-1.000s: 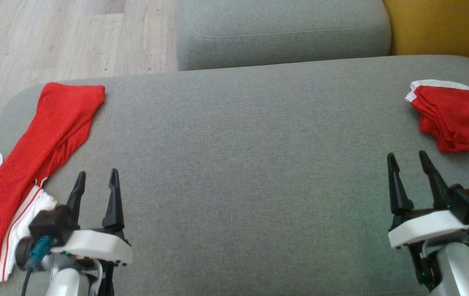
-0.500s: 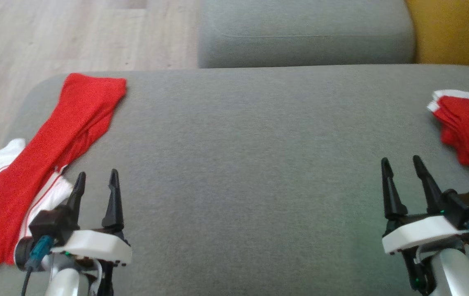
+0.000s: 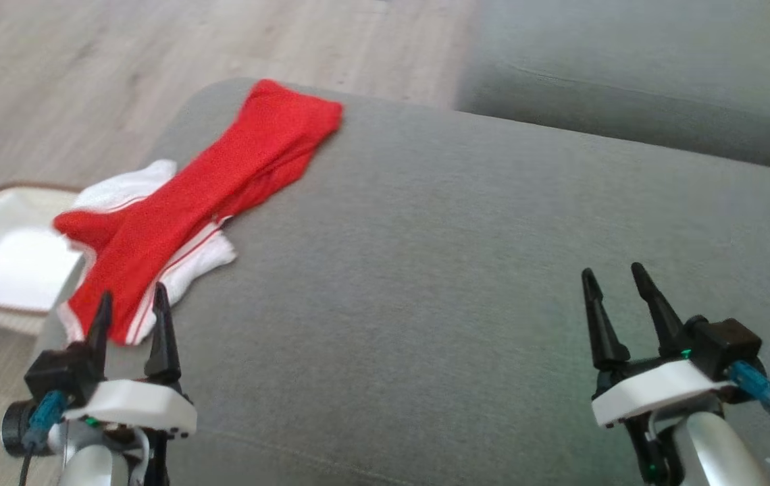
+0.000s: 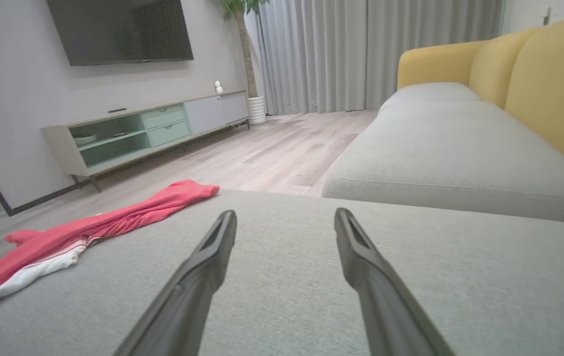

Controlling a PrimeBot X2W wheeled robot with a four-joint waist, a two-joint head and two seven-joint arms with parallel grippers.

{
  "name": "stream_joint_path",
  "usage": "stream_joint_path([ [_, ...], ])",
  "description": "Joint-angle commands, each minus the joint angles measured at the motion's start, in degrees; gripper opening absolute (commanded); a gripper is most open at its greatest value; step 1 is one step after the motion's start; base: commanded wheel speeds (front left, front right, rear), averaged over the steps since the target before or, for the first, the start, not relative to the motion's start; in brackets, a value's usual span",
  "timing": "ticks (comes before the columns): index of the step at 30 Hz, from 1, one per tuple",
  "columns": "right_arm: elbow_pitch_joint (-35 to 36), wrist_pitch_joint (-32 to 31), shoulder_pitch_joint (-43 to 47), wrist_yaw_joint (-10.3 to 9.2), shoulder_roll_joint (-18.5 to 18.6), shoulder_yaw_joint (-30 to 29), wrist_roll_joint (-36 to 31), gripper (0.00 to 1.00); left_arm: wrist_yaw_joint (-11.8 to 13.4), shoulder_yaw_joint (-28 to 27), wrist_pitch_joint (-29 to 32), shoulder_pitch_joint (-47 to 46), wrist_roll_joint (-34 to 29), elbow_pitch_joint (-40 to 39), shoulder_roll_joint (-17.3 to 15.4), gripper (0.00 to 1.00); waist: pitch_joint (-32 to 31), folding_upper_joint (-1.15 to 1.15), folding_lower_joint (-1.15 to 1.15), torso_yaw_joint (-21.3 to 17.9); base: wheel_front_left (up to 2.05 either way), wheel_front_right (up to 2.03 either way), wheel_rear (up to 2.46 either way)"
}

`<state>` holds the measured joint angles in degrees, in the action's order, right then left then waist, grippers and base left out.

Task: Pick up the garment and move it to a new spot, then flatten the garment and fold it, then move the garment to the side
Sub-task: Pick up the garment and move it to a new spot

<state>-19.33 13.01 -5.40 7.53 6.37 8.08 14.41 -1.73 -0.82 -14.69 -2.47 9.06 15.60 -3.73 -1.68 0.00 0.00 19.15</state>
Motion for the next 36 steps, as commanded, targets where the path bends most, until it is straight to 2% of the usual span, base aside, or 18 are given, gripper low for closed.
stream_joint_path([
  [1,1.49,0.13,-2.76,-0.04,0.32,1.40,0.39,1.00,0.30,-1.97,-0.30,-2.03,-0.43,-1.42,-1.03,1.00,0.17,0.00,0.00,2.87,0.00,0.00,0.00],
  [8,0.89,0.31,-3.24,-0.04,0.52,2.76,0.96,1.00,0.41,-1.86,-0.30,-1.86,-0.07,-1.01,-1.00,1.00,0.56,0.00,0.00,5.33,0.00,0.00,0.00],
  [15,1.03,0.61,-3.81,-0.04,0.97,3.65,0.88,1.00,0.11,-2.19,1.14,-4.73,1.05,-0.84,-1.83,1.00,1.32,0.00,0.00,4.51,0.00,0.00,0.00],
  [17,1.66,0.74,-4.27,-0.04,1.26,3.68,0.69,1.00,-0.73,-2.41,3.73,-7.89,2.03,-1.47,-2.84,1.00,2.27,0.00,0.00,3.89,0.00,0.00,0.00],
  [21,3.86,1.03,-5.65,-0.04,1.97,3.83,0.07,1.00,-2.38,-2.94,14.60,-16.81,4.61,-0.08,-6.30,1.00,5.17,0.00,0.00,2.14,0.00,0.00,0.00],
  [25,6.03,1.20,-7.47,-0.04,2.81,4.22,-0.55,1.00,-3.14,-4.50,25.71,-27.33,8.49,6.77,-9.43,1.00,9.39,0.00,0.00,-1.03,0.00,0.00,0.00],
  [26,7.18,1.24,-8.62,-0.04,3.07,4.56,-0.89,1.00,-3.15,-5.75,29.80,-32.05,10.19,11.56,-11.19,1.00,11.71,0.00,0.00,-3.13,0.00,0.00,0.00],
  [27,7.76,1.26,-9.20,-0.04,3.24,4.73,-1.04,1.00,-3.07,-6.39,31.27,-34.16,10.85,14.09,-12.10,1.00,12.81,0.00,0.00,-4.15,0.00,0.00,0.00],
  [33,11.02,1.35,-12.92,-0.04,3.72,6.57,-1.24,1.00,-1.77,-11.10,34.82,-42.04,14.27,28.15,-17.81,1.00,19.56,0.00,0.00,-11.22,0.00,0.00,0.00],
  [36,11.87,1.41,-13.79,-0.04,3.69,6.90,-1.18,1.00,-1.57,-12.04,34.76,-43.19,14.90,31.92,-19.20,1.00,21.37,0.00,0.00,-13.11,0.00,0.00,0.00],
])
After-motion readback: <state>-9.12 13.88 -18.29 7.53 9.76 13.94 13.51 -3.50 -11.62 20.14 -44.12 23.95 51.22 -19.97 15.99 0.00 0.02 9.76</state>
